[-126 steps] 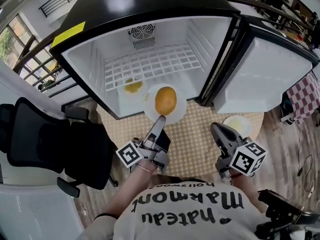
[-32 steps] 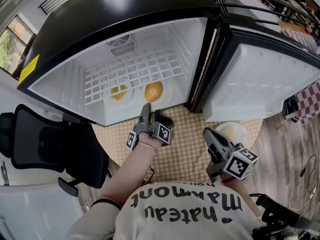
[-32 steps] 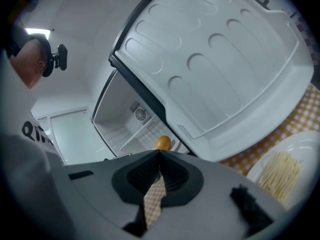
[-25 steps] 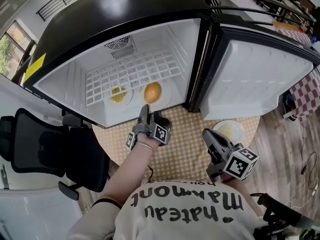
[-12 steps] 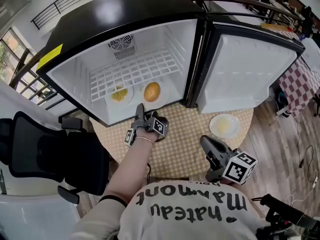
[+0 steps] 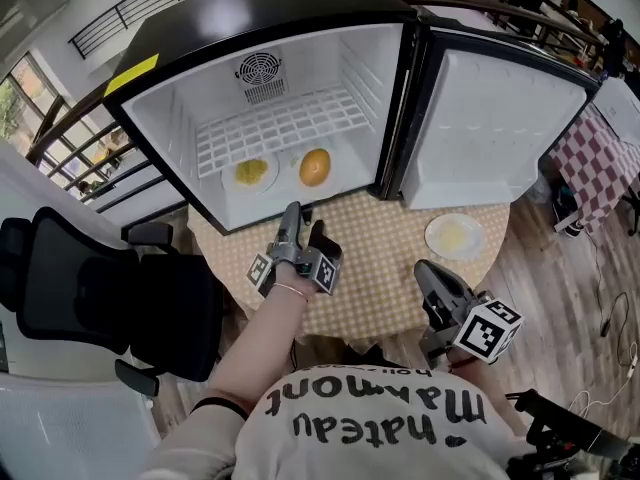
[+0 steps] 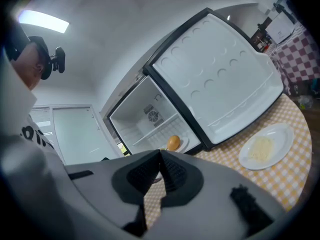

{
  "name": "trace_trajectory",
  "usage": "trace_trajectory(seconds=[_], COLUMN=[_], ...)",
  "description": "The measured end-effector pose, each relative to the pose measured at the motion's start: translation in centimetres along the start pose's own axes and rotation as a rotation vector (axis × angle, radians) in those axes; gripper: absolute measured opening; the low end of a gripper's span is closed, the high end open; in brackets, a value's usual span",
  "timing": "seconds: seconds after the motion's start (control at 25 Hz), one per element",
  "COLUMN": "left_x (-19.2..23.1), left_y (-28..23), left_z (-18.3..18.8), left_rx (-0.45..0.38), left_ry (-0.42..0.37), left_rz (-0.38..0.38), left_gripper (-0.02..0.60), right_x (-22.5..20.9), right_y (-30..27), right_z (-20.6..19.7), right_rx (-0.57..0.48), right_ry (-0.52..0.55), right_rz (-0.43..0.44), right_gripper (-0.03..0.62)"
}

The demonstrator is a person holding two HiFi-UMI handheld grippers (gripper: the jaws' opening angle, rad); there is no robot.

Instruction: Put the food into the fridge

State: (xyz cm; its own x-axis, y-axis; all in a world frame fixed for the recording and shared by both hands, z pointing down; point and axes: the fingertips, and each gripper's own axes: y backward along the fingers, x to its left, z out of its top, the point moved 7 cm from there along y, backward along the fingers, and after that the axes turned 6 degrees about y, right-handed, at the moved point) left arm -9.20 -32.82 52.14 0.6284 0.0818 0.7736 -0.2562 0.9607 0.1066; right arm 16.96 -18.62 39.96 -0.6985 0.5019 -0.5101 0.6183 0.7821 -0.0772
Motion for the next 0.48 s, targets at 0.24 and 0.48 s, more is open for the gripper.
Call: trace_trajectory(seconds=[0.24,0.48], left_x=[-7.1,-12.9], left_y=[6.7,13.9], left_z=[-4.4,-9.3], left_rx=[0.263,0.465], left_ry=[-0.235,-0.453], left_rz=[-0.101,-0.217], left_gripper=[0.205,0.064], right_x=[5.7,12.2], right_y=[1.3,2.6], right_z=[-0.1,0.6], right_rx=[-0.038,-0.104], right_ry=[0.091,0.164], right_rz=[0.047,0.129], right_gripper=[0.015,0.015])
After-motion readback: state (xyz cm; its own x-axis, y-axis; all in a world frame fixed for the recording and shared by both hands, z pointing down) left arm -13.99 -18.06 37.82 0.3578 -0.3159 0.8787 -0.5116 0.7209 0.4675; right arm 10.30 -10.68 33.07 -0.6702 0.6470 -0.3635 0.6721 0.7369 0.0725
